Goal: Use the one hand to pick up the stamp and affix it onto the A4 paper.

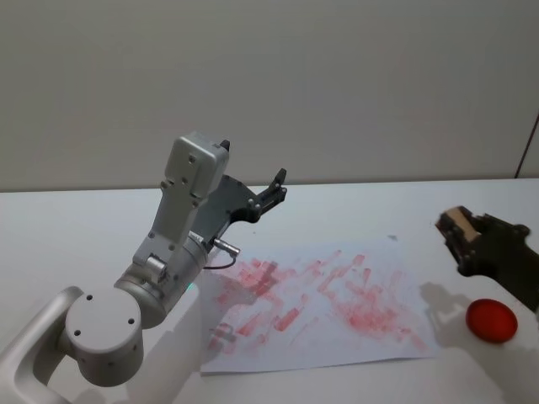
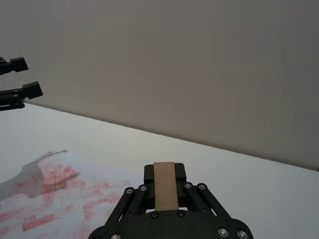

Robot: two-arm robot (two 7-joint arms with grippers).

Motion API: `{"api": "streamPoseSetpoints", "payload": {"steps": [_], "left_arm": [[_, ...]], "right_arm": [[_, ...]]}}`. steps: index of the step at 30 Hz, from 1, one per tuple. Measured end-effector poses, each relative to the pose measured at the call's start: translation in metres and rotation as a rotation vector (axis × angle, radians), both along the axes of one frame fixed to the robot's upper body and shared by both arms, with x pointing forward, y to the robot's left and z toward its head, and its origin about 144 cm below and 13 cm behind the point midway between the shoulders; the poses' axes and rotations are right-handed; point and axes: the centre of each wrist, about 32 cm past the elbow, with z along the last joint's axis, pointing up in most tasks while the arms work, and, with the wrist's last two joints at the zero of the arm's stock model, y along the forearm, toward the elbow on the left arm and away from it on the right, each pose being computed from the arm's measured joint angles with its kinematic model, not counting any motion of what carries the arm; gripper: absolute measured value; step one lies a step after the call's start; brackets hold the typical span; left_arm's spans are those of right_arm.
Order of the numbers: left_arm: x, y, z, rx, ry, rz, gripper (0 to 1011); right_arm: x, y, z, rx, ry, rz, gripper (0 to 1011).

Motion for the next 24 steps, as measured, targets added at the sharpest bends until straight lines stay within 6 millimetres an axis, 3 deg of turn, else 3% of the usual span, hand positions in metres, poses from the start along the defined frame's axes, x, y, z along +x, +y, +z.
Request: {"api": "streamPoseSetpoints", "payload": {"steps": [13,24], "left_arm": [[0.000,0.000,0.000,0.000,0.000,0.000,1001],[0.000,0.000,0.000,0.000,0.000,0.000,1001]], "right_arm": [[-0.037,-0.025,-0.004,-0.014,0.123,-0.106,219],[-0.048,-0.037,-0.013,-0.061,0.213,-0.141,219]]}}
